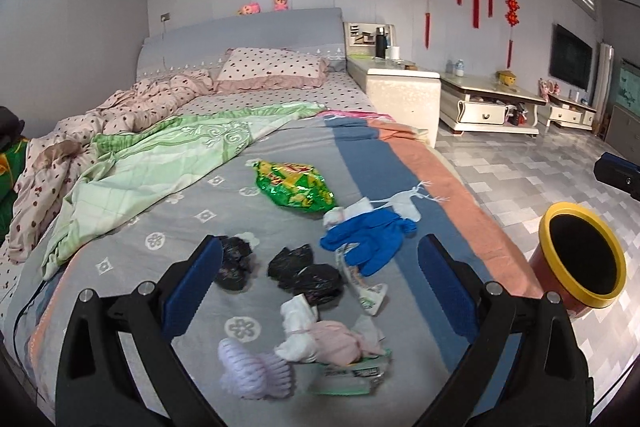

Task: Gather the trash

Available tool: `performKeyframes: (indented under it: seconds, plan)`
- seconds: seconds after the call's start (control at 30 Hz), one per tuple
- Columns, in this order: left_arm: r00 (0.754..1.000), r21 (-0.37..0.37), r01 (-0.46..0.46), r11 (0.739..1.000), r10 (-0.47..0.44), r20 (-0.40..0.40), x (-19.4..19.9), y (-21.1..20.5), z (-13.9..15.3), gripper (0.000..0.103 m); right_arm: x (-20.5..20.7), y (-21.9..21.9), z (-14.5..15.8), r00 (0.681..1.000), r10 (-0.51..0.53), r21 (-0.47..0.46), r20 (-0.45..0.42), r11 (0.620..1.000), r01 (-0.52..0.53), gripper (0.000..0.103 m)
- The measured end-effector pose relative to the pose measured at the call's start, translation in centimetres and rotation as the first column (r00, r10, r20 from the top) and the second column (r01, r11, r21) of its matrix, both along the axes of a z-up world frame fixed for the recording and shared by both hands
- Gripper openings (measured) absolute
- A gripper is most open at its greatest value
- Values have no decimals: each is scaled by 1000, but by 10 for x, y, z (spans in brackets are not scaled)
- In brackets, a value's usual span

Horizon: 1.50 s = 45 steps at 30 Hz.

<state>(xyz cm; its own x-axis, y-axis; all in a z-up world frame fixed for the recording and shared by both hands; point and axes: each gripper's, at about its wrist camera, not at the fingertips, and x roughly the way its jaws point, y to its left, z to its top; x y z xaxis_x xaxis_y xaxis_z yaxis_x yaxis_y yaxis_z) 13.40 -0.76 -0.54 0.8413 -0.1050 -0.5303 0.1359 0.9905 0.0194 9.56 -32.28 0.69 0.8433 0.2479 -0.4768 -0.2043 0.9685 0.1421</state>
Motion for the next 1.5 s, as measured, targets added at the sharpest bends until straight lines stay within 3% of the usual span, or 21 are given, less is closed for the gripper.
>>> performKeyframes:
  seconds: [0.33, 0.7, 1.0, 1.17, 1.37, 1.43, 1.5]
  plan:
    - [991, -28, -105, 994, 102, -90, -10, 60, -54, 94, 12, 92, -50, 972, 203, -27, -118, 978, -208, 74]
    - [972, -70, -161, 984, 147, -182, -7, 90, -110, 94, 28, 146, -117, 901, 321, 46, -292, 946, -322, 74]
    - [971, -167, -141, 976, 103, -216, 3, 103, -138, 94, 38, 180, -151, 828, 404, 103, -388, 912, -397, 74]
    - [976, -189, -98, 977, 57, -211, 6, 97, -144, 92, 47, 188, -162, 805, 424, 150, -414, 905, -399, 72]
    - [976, -222, -37, 974, -12, -216, 17, 89, -148, 61, 57, 191, -167, 790, 427, 160, -439, 903, -399, 59]
    - [976, -235, -20, 972, -31, -215, 19, 87, -149, 45, 58, 192, -170, 787, 427, 159, -445, 903, -400, 54]
    - [976, -237, 1, 971, -52, -209, 21, 82, -148, 37, 59, 192, -171, 786, 424, 152, -450, 904, -401, 42]
